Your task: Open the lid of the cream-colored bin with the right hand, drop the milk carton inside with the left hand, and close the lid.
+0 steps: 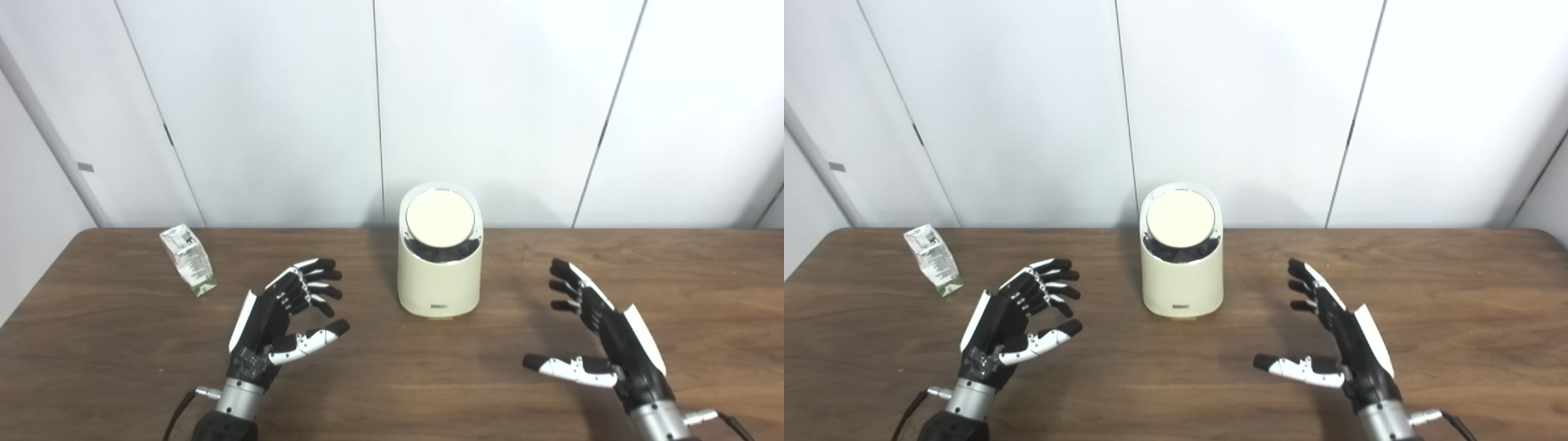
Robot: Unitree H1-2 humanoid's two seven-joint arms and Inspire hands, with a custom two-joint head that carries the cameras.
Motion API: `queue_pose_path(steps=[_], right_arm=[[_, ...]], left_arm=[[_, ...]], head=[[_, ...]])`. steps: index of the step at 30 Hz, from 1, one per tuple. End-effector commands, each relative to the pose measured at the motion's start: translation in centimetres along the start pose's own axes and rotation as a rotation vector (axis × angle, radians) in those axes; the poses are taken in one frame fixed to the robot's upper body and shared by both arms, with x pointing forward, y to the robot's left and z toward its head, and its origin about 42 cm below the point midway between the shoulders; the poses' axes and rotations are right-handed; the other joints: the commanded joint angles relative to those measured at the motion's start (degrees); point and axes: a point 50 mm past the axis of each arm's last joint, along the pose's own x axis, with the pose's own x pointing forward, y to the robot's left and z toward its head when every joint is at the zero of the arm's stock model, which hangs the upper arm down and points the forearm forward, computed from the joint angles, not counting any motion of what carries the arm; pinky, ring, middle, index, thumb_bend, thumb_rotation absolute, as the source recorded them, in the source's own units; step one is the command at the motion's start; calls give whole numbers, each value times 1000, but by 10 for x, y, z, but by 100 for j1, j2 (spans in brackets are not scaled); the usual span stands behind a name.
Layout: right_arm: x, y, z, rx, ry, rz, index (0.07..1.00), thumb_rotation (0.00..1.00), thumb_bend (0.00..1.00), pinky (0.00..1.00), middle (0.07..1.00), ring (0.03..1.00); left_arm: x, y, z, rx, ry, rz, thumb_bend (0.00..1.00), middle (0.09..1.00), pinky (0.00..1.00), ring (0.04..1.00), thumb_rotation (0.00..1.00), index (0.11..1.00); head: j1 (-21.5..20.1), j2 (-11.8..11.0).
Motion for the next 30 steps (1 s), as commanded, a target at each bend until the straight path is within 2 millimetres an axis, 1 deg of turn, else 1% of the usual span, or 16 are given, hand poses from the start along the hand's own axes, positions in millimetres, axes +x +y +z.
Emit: queue_pose_path(steps=[1,3,6,9,12,14,18,19,20,23,26,28,30], right_arm=[[28,-15,28,-57,-104,-23,898,241,751,726,894,852],[37,-20,33,-76,-103,-30,900,259,760,731,892,852],[55,-29,40,-110,-122,-28,894,258,769,779,891,861],[74,-35,50,-173,-155,-30,881,322,782,759,881,845],[91,-37,65,-204,-178,-34,865,345,786,763,875,838],[104,-37,78,-224,-179,-27,864,350,777,744,878,834],[122,-33,102,-245,-151,-15,884,401,785,747,883,850],[126,-31,108,-242,-143,-13,890,394,779,746,881,850],[129,-30,112,-240,-136,-12,895,354,772,749,880,848],[138,-22,122,-204,-114,-16,898,288,770,734,877,842],[148,-18,127,-214,-103,-9,907,278,773,723,880,849],[155,-15,130,-213,-96,0,916,263,781,733,888,864],[161,-12,131,-232,-97,12,929,271,775,743,896,871]], left_arm=[[-2,-2,-5,0,-2,4,654,707,459,608,0,760],[-2,-2,-5,-2,1,7,655,707,458,608,0,759],[-3,-2,-5,-4,2,9,662,710,455,607,0,758],[-3,-1,-5,-1,2,7,664,709,454,607,0,758],[-3,-1,-6,-7,4,5,665,709,456,610,0,761],[-3,-1,-7,-15,6,1,664,711,458,613,0,762],[-2,-2,-8,-20,3,5,667,706,450,607,0,756],[-2,-2,-8,-18,4,8,669,706,450,606,0,755],[-3,-2,-8,-16,4,9,671,702,451,604,0,751],[-3,-2,-9,-11,7,8,670,701,456,606,0,749],[-2,-2,-9,-10,7,6,665,703,457,605,0,751],[-2,-3,-10,-12,7,6,665,704,459,607,0,754],[-2,-3,-10,-15,9,5,665,705,461,609,0,754]], head=[[16,0],[15,-2],[-4,-1],[-33,-6],[-45,-11],[-52,-17],[-38,-20],[-38,-20],[-38,-20],[-72,-26],[-88,-38],[-86,-38],[-86,-38]])
